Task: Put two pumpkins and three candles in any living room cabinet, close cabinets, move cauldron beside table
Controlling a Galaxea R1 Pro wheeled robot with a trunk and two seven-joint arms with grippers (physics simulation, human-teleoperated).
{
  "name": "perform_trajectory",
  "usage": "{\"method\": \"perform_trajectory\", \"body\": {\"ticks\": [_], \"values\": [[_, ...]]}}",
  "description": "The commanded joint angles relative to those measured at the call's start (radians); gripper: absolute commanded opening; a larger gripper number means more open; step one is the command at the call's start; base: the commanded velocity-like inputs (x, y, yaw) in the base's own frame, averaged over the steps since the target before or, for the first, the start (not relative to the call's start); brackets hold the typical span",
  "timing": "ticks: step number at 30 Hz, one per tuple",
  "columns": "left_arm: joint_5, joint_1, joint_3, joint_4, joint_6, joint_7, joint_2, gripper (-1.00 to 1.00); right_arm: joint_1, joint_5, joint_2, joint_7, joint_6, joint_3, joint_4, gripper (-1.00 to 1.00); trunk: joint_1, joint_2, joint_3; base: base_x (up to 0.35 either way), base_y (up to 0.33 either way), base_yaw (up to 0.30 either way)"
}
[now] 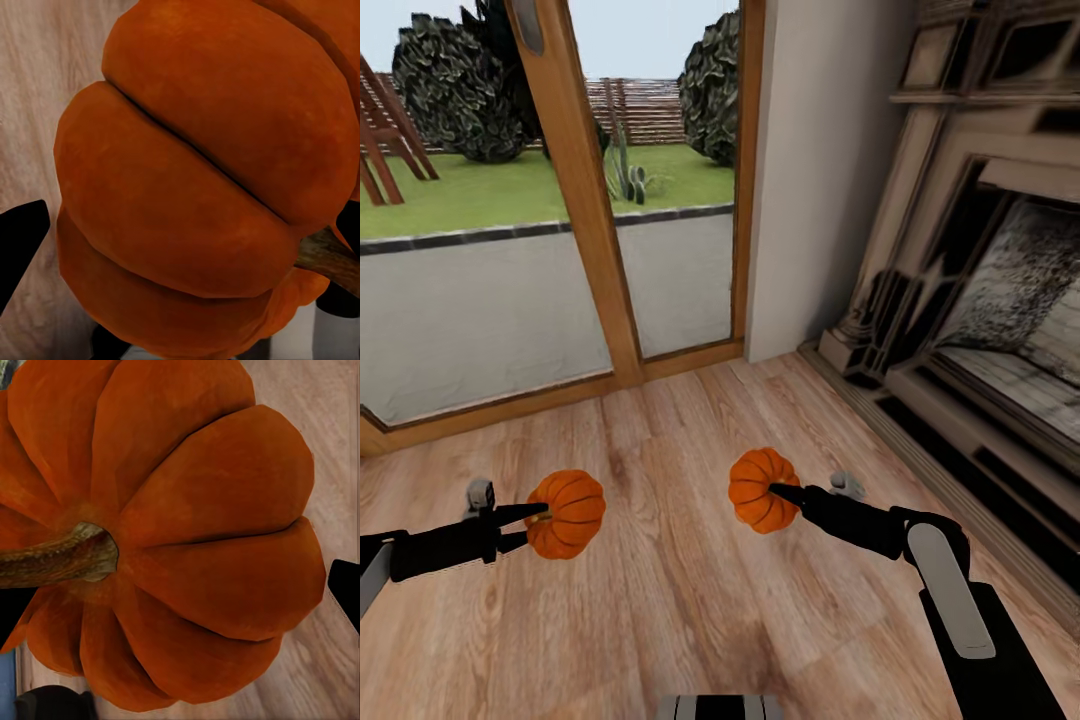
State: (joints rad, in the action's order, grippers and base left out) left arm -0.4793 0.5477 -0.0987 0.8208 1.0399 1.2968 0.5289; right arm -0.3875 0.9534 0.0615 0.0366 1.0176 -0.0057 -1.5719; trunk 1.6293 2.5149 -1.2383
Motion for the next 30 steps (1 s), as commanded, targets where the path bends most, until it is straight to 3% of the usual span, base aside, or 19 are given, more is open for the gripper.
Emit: {"method": "perform_trajectory", "body": {"ticks": [1,6,13,24,30], "values": [[0.000,0.000,0.000,0.000,0.006,0.000,0.004,-1.00,-0.001,0.003,0.000,0.005,0.004,0.000,0.000,-1.00,-0.001,0.000,0.005,0.000,0.000,-0.151],[-0.002,0.000,0.000,0.000,0.006,-0.001,0.013,-1.00,-0.001,0.003,0.000,0.005,0.004,-0.001,0.000,-1.00,-0.003,-0.001,0.031,-0.050,0.000,-0.163],[-0.003,0.000,0.000,-0.002,0.006,0.001,0.023,-1.00,-0.001,0.003,-0.001,0.008,0.003,0.001,0.003,-1.00,-0.006,-0.003,0.067,-0.317,0.000,-0.179],[-0.007,0.000,0.000,-0.002,0.006,0.001,0.024,-1.00,-0.001,0.004,-0.002,0.008,0.002,-0.003,0.004,-1.00,-0.006,-0.003,0.068,-0.262,0.000,-0.169],[-0.004,0.000,-0.001,-0.003,0.006,0.024,0.025,-1.00,-0.001,0.004,-0.002,0.008,0.002,-0.003,0.005,-1.00,-0.009,-0.004,0.091,-0.011,0.000,-0.277]]}}
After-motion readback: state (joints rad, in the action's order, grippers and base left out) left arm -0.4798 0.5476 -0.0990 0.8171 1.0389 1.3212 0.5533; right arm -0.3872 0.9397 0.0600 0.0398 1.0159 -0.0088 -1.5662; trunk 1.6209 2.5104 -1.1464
